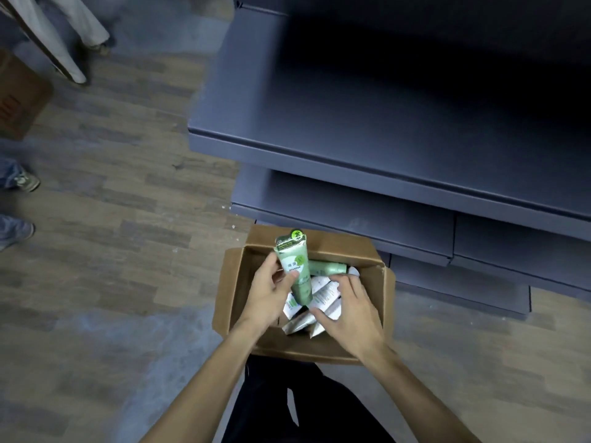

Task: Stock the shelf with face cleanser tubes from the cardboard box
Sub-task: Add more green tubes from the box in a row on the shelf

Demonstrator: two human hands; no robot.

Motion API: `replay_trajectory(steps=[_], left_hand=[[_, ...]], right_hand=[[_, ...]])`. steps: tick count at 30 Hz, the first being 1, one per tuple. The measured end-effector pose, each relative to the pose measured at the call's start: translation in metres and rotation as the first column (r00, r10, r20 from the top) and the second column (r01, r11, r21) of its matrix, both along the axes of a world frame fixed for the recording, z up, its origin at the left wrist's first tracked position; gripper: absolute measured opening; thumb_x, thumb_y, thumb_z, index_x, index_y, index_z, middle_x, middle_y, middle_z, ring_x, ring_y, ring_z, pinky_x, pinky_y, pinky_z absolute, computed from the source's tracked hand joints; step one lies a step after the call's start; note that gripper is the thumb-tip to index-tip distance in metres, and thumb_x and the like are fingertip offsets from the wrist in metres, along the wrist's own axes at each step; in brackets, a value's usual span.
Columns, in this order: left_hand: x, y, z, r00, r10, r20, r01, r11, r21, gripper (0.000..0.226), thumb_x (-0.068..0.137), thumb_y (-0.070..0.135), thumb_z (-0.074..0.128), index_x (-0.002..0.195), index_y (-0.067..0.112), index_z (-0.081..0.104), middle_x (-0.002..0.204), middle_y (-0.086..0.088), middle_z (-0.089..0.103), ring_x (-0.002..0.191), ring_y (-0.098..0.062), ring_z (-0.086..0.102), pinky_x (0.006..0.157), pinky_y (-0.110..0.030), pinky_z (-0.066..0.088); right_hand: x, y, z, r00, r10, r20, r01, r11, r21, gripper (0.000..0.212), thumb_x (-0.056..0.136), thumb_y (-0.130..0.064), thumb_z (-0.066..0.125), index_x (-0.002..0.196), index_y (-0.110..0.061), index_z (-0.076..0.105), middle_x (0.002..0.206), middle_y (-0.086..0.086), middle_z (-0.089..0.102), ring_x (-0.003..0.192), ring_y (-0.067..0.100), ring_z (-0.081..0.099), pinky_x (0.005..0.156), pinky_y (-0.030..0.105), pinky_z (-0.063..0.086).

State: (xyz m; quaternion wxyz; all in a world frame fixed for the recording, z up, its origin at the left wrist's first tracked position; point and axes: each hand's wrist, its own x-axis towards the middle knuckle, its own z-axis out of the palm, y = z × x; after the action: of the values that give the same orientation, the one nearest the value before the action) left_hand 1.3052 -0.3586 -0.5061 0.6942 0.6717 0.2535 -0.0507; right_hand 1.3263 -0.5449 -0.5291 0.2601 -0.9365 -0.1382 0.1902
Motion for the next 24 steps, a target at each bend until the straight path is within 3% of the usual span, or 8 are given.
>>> replay_trajectory(steps=[5, 11, 14, 16, 20, 24], left_hand=[[0.018, 0.015, 0.050, 0.988, -0.014, 0.155, 0.010, 1.000, 0.027, 0.029, 0.094, 0.004, 0.062, 0.113, 0.024, 0.055, 0.111, 0.006, 0.072, 0.111, -0.009, 0.065, 0.087, -0.016, 0.050], [0.051, 0.017, 0.156, 0.890, -0.102, 0.445, 0.046, 0.990, 0.134, 0.030, 0.089, 0.010, 0.064, 0.111, 0.031, 0.059, 0.107, 0.007, 0.070, 0.103, -0.005, 0.066, 0.086, -0.014, 0.048], [0.065, 0.021, 0.217, 0.802, -0.226, 0.553, 0.113, 0.966, 0.231, 0.030, 0.091, 0.012, 0.063, 0.112, 0.033, 0.059, 0.111, 0.004, 0.070, 0.106, -0.011, 0.068, 0.087, -0.017, 0.051], [0.074, 0.024, 0.258, 0.738, -0.289, 0.610, 0.134, 0.949, 0.287, 0.029, 0.093, 0.015, 0.063, 0.115, 0.033, 0.059, 0.114, 0.004, 0.070, 0.108, -0.015, 0.068, 0.089, -0.019, 0.051], [0.093, 0.027, 0.338, 0.599, -0.379, 0.705, 0.095, 0.908, 0.408, 0.025, 0.093, 0.019, 0.063, 0.116, 0.029, 0.059, 0.111, 0.004, 0.069, 0.105, -0.019, 0.068, 0.089, -0.023, 0.053], [0.121, 0.029, 0.402, 0.500, -0.412, 0.762, 0.009, 0.882, 0.471, 0.022, 0.091, 0.016, 0.063, 0.110, 0.026, 0.058, 0.102, 0.011, 0.068, 0.096, -0.010, 0.067, 0.084, -0.023, 0.053]], right_hand=[[0.015, -0.011, 0.035, 0.998, 0.060, -0.033, -0.055, 0.990, 0.131, 0.045, 0.081, -0.052, 0.069, 0.116, -0.043, 0.043, 0.114, -0.029, 0.036, 0.105, 0.001, 0.053, 0.085, 0.028, 0.050], [0.033, -0.006, 0.083, 0.991, 0.000, 0.133, -0.032, 0.971, 0.237, 0.038, 0.073, -0.060, 0.066, 0.105, -0.055, 0.045, 0.115, -0.028, 0.046, 0.099, -0.017, 0.052, 0.077, 0.001, 0.040], [0.049, -0.002, 0.118, 0.976, -0.075, 0.203, 0.009, 0.952, 0.307, 0.046, 0.067, -0.066, 0.065, 0.107, -0.063, 0.044, 0.119, -0.030, 0.046, 0.101, -0.012, 0.056, 0.079, 0.010, 0.049], [0.062, -0.004, 0.150, 0.955, -0.110, 0.276, 0.000, 0.929, 0.369, 0.051, 0.070, -0.067, 0.064, 0.113, -0.066, 0.037, 0.120, -0.030, 0.046, 0.102, -0.011, 0.056, 0.080, 0.007, 0.047], [0.093, -0.013, 0.234, 0.886, -0.123, 0.447, -0.100, 0.891, 0.443, 0.045, 0.080, -0.059, 0.064, 0.120, -0.057, 0.042, 0.120, -0.028, 0.049, 0.106, -0.007, 0.058, 0.084, 0.007, 0.045], [0.120, -0.013, 0.327, 0.777, -0.173, 0.605, -0.198, 0.846, 0.496, 0.044, 0.081, -0.050, 0.070, 0.120, -0.047, 0.049, 0.116, -0.025, 0.055, 0.103, 0.001, 0.062, 0.082, 0.011, 0.047]])
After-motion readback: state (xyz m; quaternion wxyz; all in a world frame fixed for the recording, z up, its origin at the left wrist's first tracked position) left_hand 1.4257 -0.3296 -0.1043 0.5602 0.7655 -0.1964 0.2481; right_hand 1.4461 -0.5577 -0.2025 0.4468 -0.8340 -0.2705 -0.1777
